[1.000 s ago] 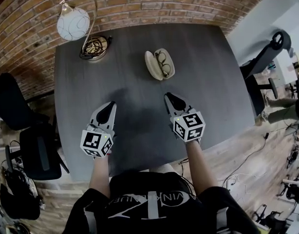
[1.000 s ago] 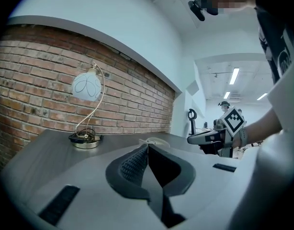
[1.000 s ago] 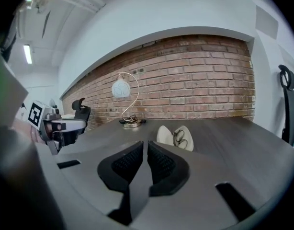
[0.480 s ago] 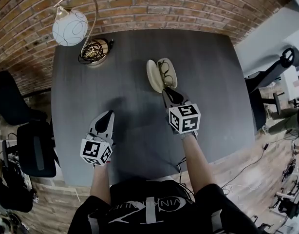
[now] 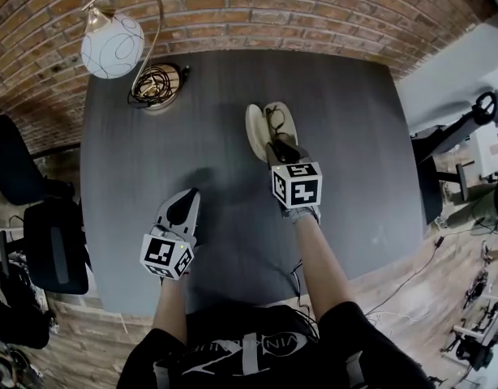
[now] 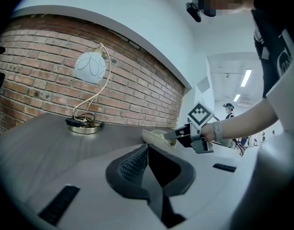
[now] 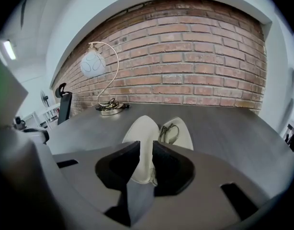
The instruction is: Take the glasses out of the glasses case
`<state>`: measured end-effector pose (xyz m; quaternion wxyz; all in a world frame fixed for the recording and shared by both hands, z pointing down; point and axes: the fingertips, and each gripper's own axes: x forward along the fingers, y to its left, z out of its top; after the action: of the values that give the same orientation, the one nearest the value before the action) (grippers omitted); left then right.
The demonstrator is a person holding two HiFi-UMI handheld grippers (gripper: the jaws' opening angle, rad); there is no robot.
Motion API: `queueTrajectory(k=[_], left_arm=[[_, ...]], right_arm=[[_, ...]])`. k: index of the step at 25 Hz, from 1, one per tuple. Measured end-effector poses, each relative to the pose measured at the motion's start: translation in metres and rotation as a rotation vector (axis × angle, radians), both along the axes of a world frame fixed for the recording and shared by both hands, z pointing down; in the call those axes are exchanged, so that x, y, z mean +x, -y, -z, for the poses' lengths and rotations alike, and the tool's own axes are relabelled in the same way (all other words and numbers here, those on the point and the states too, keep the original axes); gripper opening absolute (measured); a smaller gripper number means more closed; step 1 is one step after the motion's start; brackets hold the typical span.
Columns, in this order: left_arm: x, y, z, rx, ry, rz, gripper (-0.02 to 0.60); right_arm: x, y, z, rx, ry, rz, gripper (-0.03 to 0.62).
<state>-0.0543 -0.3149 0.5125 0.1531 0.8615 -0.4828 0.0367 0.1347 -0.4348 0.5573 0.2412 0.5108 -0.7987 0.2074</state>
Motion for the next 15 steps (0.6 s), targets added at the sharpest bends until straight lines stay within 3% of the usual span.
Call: queueTrajectory(k=[7,11,15], left_arm=[[0.006,0.007,-0.011,-0.014,0.007,-0.016,0.018],[0.007,0.008,-0.016,-0.018,0.016,-0.025,0.018],[0.007,0.011,-0.017,-0.022,0.004,-0.025,0.018]], right_arm=[[0.000,0.024,-0.015,-0.036,-0.062,-0.039,0.094],[0.003,0.032,-0.021,-0.034,-0.169,-0.048,0.097],[0.000,0.038,-0.028,-0.083,-0.207,-0.038,0.107]])
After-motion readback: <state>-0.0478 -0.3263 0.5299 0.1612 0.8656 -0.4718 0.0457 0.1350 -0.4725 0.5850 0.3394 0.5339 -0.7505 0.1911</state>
